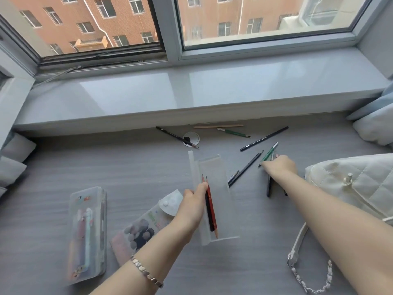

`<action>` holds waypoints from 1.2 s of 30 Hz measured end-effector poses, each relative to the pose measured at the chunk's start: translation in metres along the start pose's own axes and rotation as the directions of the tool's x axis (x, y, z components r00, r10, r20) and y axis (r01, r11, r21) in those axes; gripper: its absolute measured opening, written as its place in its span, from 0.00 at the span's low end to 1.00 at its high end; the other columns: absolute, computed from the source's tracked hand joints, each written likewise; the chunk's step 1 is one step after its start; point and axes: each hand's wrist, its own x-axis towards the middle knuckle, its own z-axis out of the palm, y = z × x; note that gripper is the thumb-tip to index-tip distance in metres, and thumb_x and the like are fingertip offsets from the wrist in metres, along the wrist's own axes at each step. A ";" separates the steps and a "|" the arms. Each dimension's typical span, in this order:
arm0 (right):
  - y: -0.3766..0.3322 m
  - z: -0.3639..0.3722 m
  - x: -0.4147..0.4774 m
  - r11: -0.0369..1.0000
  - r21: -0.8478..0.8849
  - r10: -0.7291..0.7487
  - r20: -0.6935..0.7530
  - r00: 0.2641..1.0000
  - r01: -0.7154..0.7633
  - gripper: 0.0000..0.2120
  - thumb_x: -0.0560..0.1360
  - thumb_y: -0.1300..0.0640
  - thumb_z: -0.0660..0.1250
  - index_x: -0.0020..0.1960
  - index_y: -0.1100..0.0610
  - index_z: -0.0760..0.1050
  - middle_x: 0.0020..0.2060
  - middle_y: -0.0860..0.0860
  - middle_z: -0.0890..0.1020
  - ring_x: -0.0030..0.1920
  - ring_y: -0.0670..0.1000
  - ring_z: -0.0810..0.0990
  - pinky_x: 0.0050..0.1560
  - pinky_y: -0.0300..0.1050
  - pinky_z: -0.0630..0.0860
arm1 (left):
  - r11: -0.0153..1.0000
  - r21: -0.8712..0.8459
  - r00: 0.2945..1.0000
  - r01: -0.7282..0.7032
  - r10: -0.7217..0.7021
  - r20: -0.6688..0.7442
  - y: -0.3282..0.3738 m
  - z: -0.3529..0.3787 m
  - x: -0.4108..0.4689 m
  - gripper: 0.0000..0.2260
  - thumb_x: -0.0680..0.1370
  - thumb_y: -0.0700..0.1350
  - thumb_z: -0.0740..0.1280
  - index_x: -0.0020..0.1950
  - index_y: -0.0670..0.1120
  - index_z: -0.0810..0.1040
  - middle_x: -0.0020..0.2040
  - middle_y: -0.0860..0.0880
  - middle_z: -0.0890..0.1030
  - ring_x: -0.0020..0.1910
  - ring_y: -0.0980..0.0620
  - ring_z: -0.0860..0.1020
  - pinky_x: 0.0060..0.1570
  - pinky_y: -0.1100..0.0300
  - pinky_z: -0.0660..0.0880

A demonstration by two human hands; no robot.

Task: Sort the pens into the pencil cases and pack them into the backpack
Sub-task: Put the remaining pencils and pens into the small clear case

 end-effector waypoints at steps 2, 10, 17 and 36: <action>0.003 -0.001 -0.007 1.000 0.001 -0.024 0.051 0.998 0.024 0.17 0.75 0.55 0.59 0.57 0.66 0.73 0.50 0.62 0.78 0.53 0.61 0.76 0.45 0.43 0.67 | 1.000 -0.009 1.000 0.002 -0.002 0.001 -0.002 -0.001 0.003 0.30 0.71 0.64 0.58 0.64 0.44 0.69 0.52 0.47 0.78 0.54 0.47 0.76 0.55 0.53 0.72; -0.020 0.020 -0.102 0.879 0.306 -0.437 0.212 0.874 0.365 0.06 0.78 0.59 0.55 0.51 0.61 0.66 0.44 0.63 0.79 0.44 0.62 0.77 0.47 0.54 0.75 | 0.999 0.049 1.000 -0.012 0.013 -0.009 0.002 0.017 0.003 0.23 0.77 0.60 0.55 0.62 0.44 0.65 0.42 0.53 0.71 0.44 0.53 0.73 0.44 0.57 0.69; -0.030 -0.004 -0.102 0.760 0.071 -0.648 0.008 0.762 0.646 0.11 0.76 0.63 0.59 0.51 0.62 0.79 0.49 0.57 0.83 0.53 0.56 0.79 0.51 0.43 0.70 | 1.000 -0.008 0.999 -0.020 0.020 -0.035 0.009 0.018 0.006 0.19 0.77 0.59 0.56 0.58 0.45 0.67 0.41 0.55 0.70 0.40 0.59 0.69 0.46 0.55 0.67; -0.019 0.000 -0.023 0.804 -0.323 -0.420 0.288 0.861 0.500 0.04 0.78 0.62 0.54 0.49 0.62 0.60 0.47 0.62 0.71 0.44 0.58 0.70 0.42 0.45 0.65 | 0.995 -0.096 0.989 0.001 -0.015 -0.149 -0.002 -0.009 0.018 0.16 0.79 0.57 0.56 0.57 0.45 0.65 0.39 0.56 0.67 0.43 0.53 0.68 0.51 0.56 0.66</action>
